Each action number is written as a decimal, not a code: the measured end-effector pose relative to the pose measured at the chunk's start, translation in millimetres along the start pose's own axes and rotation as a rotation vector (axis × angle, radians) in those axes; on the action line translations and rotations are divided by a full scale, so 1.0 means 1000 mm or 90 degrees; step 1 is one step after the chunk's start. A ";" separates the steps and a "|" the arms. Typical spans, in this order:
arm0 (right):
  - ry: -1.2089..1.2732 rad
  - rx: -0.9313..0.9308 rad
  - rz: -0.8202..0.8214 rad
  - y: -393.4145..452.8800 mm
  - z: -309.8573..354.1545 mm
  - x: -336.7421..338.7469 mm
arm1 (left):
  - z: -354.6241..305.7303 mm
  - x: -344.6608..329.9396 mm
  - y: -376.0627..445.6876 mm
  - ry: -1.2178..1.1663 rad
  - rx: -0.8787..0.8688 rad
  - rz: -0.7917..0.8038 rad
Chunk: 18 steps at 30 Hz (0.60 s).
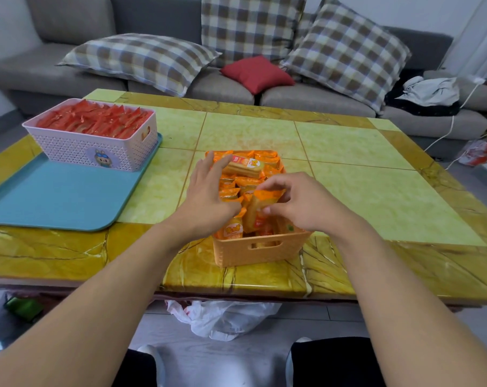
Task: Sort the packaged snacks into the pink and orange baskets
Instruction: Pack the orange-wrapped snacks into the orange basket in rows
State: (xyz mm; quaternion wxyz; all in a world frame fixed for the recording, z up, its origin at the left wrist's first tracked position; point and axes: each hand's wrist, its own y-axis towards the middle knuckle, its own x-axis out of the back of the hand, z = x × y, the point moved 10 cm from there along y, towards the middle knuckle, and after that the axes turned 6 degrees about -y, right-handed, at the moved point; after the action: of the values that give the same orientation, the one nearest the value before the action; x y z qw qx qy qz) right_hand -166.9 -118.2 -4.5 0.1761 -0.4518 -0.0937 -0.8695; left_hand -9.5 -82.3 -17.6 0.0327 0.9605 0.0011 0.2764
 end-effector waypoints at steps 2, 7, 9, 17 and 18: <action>-0.003 -0.009 -0.001 0.004 -0.003 -0.007 | 0.000 -0.005 0.000 0.003 -0.004 0.011; -0.055 -0.039 -0.021 0.009 -0.004 -0.017 | 0.000 -0.012 0.000 0.030 -0.020 0.009; -0.113 -0.037 -0.014 0.009 0.001 -0.022 | 0.000 -0.012 0.002 0.043 -0.033 -0.008; -0.243 -0.131 0.001 0.002 -0.007 0.011 | 0.005 -0.014 0.004 0.119 -0.016 -0.045; -0.289 -0.147 0.009 -0.001 -0.009 0.011 | 0.005 -0.014 0.004 0.122 -0.016 -0.045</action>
State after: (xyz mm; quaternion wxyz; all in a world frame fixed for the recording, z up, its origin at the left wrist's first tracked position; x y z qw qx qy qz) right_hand -179.5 -122.6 -0.5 0.1041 -0.6530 -0.0277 -0.7497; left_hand -19.1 -87.2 -29.5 0.0544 0.9285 0.0344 0.3657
